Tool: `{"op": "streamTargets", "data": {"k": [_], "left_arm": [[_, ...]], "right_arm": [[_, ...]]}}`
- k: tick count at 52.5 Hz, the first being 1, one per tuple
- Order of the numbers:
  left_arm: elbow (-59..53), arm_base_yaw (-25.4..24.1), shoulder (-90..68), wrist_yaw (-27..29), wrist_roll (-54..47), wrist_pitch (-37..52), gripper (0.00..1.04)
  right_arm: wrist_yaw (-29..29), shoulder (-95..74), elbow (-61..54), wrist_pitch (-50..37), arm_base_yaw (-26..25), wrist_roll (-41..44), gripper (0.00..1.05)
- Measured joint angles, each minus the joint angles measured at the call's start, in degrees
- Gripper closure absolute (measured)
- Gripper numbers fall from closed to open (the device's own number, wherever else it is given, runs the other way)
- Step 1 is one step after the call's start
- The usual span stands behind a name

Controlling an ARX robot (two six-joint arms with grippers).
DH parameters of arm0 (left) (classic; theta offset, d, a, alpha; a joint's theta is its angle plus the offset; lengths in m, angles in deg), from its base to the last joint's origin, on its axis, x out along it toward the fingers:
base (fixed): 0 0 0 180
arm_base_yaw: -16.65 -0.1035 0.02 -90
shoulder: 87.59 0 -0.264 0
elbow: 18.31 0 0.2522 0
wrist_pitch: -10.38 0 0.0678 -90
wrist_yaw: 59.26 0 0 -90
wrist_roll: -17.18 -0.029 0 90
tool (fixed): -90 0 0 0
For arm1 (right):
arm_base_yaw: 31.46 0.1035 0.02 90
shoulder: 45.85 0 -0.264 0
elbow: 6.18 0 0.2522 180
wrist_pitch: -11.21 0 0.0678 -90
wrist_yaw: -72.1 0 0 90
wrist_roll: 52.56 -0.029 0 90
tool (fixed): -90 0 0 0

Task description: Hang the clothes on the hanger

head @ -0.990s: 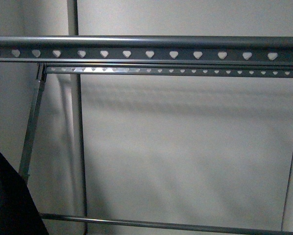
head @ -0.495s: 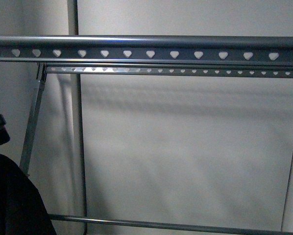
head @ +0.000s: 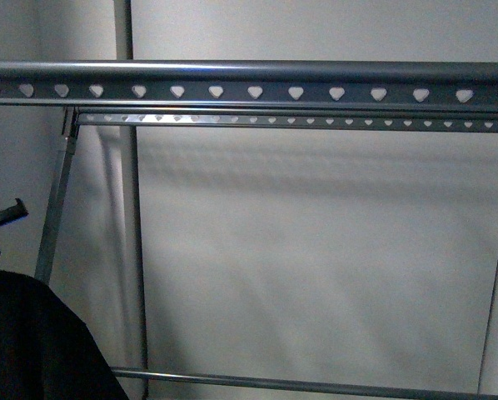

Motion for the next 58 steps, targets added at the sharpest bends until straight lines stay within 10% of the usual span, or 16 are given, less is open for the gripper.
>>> {"op": "streamTargets", "data": {"k": [7,21,36,47,58], "left_arm": [[-6.93,-0.37,6.84,-8.41,-0.42,-0.5,1.0],[-21.18,-0.79,30.1,-33.33,-17.05,-2.97,1.01],[-14.32,-8.15,39.45,-70.95,-59.71,-35.21,1.01],[-7.3,-10.12,26.84,-67.49,-107.27,-56.33,1.01],[-0.48,-3.45,17.64,-66.2,-129.33,-42.99,1.01]], "right_arm": [[-0.02,0.0,0.0,0.0,0.0,0.0,0.07],[0.0,0.0,0.0,0.0,0.0,0.0,0.07],[-0.02,0.0,0.0,0.0,0.0,0.0,0.07],[-0.02,0.0,0.0,0.0,0.0,0.0,0.07],[-0.04,0.0,0.0,0.0,0.0,0.0,0.07]]}}
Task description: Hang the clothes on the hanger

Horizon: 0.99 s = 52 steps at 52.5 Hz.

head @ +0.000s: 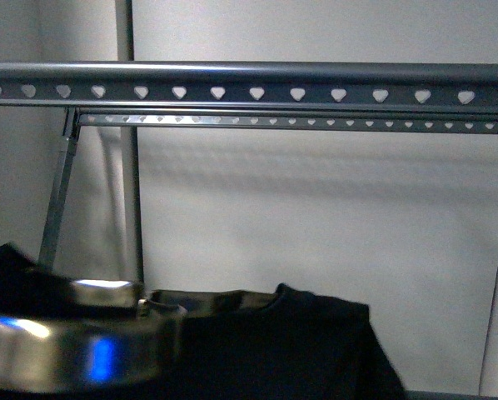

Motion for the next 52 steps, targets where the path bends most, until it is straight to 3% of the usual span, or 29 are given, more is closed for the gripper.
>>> {"op": "streamTargets", "data": {"k": [14,31,33,37,41,45,46,52], "left_arm": [[5.73,14.01,-7.34,4.76,-1.25,20.98,1.01],[5.75,14.88,-7.67,4.76,0.31,21.86,1.01],[5.75,14.86,-7.67,4.76,0.31,21.86,1.01],[5.75,14.67,-7.67,4.87,0.35,21.88,1.01],[5.75,14.93,-7.67,5.14,0.42,21.88,1.01],[5.75,15.1,-7.69,5.16,0.42,21.88,1.01],[5.75,15.08,-7.69,5.16,0.42,21.88,1.01],[5.75,14.67,-7.72,5.6,0.44,21.88,1.01]], "right_arm": [[0.0,0.0,0.0,0.0,0.0,0.0,0.07],[0.02,0.0,0.0,0.0,0.0,0.0,0.07],[-2.69,-0.57,0.09,0.13,-0.7,0.37,0.07],[-19.61,-6.6,1.84,-2.38,-7.08,3.43,0.07],[-38.16,-20.11,7.74,-10.62,-15.32,10.95,0.07],[-45.22,-28.74,13.14,-13.05,-15.54,20.17,0.07],[-45.55,-29.33,13.55,-13.0,-15.41,20.17,0.07],[-46.18,-42.23,23.23,-8.39,-10.84,39.78,0.07]]}}
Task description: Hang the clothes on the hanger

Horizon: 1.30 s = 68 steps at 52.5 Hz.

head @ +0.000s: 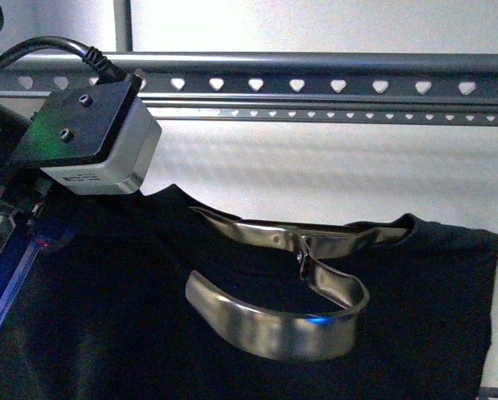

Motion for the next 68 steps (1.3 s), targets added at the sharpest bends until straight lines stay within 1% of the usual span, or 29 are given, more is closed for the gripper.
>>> {"op": "streamTargets", "data": {"k": [3,4,5,9,10,11,15,24,33,35,40,42,45,46,49,53,54,55,62,63,66,68], "left_arm": [[0.0,-0.09,0.0,0.13,0.0,0.0,1.01],[0.0,-0.09,0.0,0.17,0.0,0.0,1.01],[0.0,-0.09,0.0,0.22,0.0,0.0,1.01],[0.0,-0.09,-0.02,0.28,0.0,0.0,1.01],[0.0,-0.09,-0.02,0.28,0.0,0.0,1.01],[0.0,-0.07,-0.02,0.28,0.0,0.0,1.01],[0.0,-0.07,-0.02,0.26,0.0,0.0,1.01],[0.0,-0.07,-0.04,0.24,0.02,0.0,1.01],[0.0,-0.07,-0.04,0.07,0.04,0.0,1.01],[0.0,-0.07,-0.04,0.07,0.04,0.0,1.01],[0.0,-0.07,-0.04,0.07,0.07,0.0,1.01],[0.0,-0.04,-0.04,0.04,0.07,0.0,1.01],[0.0,-0.02,-0.04,0.02,0.07,0.0,1.01],[0.0,-0.02,-0.04,0.02,0.09,0.0,1.01],[0.0,-0.02,-0.04,0.04,0.09,0.0,1.01],[0.0,-0.02,-0.04,0.07,0.17,0.0,1.01],[0.0,-0.02,-0.04,0.07,0.2,0.0,1.01],[0.0,-0.02,-0.04,0.07,0.2,0.0,1.01],[0.0,-0.02,-0.04,0.0,0.35,0.0,1.01],[0.0,-0.02,-0.04,-0.02,0.59,0.0,1.0],[0.11,-0.02,-0.04,-0.09,0.87,0.17,0.91],[0.17,-0.02,-0.04,-0.13,0.87,0.26,0.88]], "right_arm": [[1.51,-4.81,3.85,4.2,2.14,9.18,0.07],[1.81,-5.7,4.57,5.09,2.58,10.01,0.07],[2.36,-7.45,5.95,6.91,3.45,14.27,0.07],[4.52,-12.28,9.51,11.5,6.12,23.8,0.07],[4.9,-13.0,9.94,11.91,6.54,24.5,0.07],[5.81,-14.88,11.06,12.33,7.58,28.2,0.07],[8.22,-18.84,13.25,11.23,9.86,33.11,0.07],[13.31,-28.17,20.09,8.94,14.19,37.9,0.07],[16.61,-35.87,25.16,6.54,15.56,37.86,0.07],[17.18,-37.53,26.32,5.92,15.63,37.13,0.1],[18.45,-41.55,29.0,3.85,15.72,35.34,0.24],[18.62,-42.47,29.64,3.52,15.72,34.82,0.28],[18.86,-44.63,31.21,2.43,15.72,33.55,0.37],[18.91,-44.78,31.32,2.32,15.72,33.29,0.38],[19.39,-46.49,32.81,2.01,15.69,31.93,0.49],[19.43,-47.67,33.79,1.33,15.45,30.38,0.63],[19.43,-47.71,33.83,1.2,15.39,30.08,0.64],[19.32,-47.84,33.83,0.68,15.23,29.73,0.69],[18.01,-47.41,33.55,0.46,14.47,28.5,0.85],[17.59,-47.1,33.31,0.52,14.27,28.48,0.88],[16.66,-46.31,32.52,0.87,13.86,28.79,0.92],[16.55,-45.86,32.0,1.14,13.7,28.98,0.93]]}}
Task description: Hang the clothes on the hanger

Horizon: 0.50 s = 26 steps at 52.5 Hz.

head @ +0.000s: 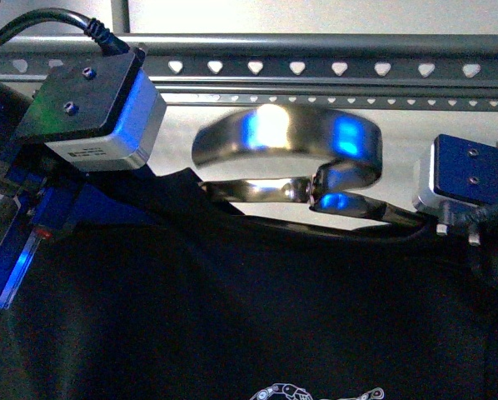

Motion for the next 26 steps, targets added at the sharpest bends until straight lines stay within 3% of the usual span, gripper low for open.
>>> {"op": "streamTargets", "data": {"k": [9,26], "left_arm": [[0.39,0.02,0.09,-0.59,0.04,0.07,0.65],[0.42,0.0,0.11,-0.7,0.09,0.07,0.24]], "right_arm": [[-2.45,2.97,-4.31,3.63,-1.86,0.0,0.96],[-0.85,2.21,-11.87,9.92,-5.68,1.14,0.96]]}}
